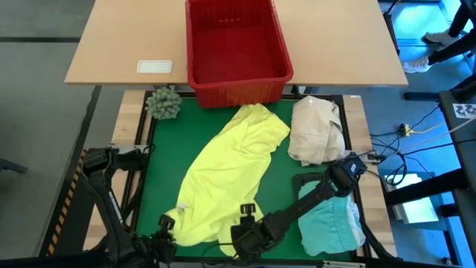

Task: Fold Laundry from Bin
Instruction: Fold the yellow shirt

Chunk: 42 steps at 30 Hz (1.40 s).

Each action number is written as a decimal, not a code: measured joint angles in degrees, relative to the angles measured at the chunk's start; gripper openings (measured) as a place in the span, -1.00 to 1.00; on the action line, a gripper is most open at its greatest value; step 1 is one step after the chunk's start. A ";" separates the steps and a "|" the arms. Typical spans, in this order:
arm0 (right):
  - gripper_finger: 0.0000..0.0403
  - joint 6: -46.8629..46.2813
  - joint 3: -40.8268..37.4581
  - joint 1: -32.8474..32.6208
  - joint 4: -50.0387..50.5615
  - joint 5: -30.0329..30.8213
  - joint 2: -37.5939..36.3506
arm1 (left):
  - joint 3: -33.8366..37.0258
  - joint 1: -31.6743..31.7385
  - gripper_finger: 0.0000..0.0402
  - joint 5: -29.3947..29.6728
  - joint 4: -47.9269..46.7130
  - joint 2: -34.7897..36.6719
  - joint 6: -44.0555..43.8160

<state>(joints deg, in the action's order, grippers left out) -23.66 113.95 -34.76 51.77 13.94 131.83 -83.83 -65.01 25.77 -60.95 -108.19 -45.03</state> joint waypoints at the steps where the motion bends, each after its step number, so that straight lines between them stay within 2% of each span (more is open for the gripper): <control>1: -0.36 -0.70 -1.38 -0.27 -1.17 -1.09 0.00 | 0.44 0.02 -1.00 -0.45 0.22 -0.47 -0.07; 4: -0.49 -3.32 -6.17 -0.72 -5.69 -3.28 0.00 | 1.68 0.17 -1.00 -2.91 0.27 -1.91 -1.43; 11: -0.72 -8.16 -12.76 -0.46 -7.67 -5.81 -0.46 | 3.11 0.17 -1.00 -7.31 0.11 -4.33 -4.45; 16: -0.81 -8.28 -13.28 -0.46 -2.67 -6.02 -0.53 | 5.20 0.17 -1.00 -8.72 0.74 -4.48 -7.52; 24: -0.83 -9.00 -13.47 -0.42 8.52 -7.24 -2.28 | 7.27 0.32 -1.00 -7.83 0.76 -4.48 -9.93; 29: -0.83 -9.38 -13.74 -0.44 9.04 -7.97 -3.35 | 7.28 0.59 -0.99 -5.40 1.52 -4.48 -9.95; 38: -0.83 -11.05 -13.71 -0.58 6.73 -3.03 -7.21 | 2.94 1.29 -0.73 -5.92 -1.87 -4.48 -8.61; 42: -0.83 -11.06 -13.71 -0.57 6.49 -2.31 -8.21 | -0.89 1.09 -0.62 -5.61 -9.73 -4.48 -9.34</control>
<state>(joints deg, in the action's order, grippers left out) -34.72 100.25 -35.33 58.27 11.64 123.62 -84.72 -63.92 20.16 -70.68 -112.66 -54.38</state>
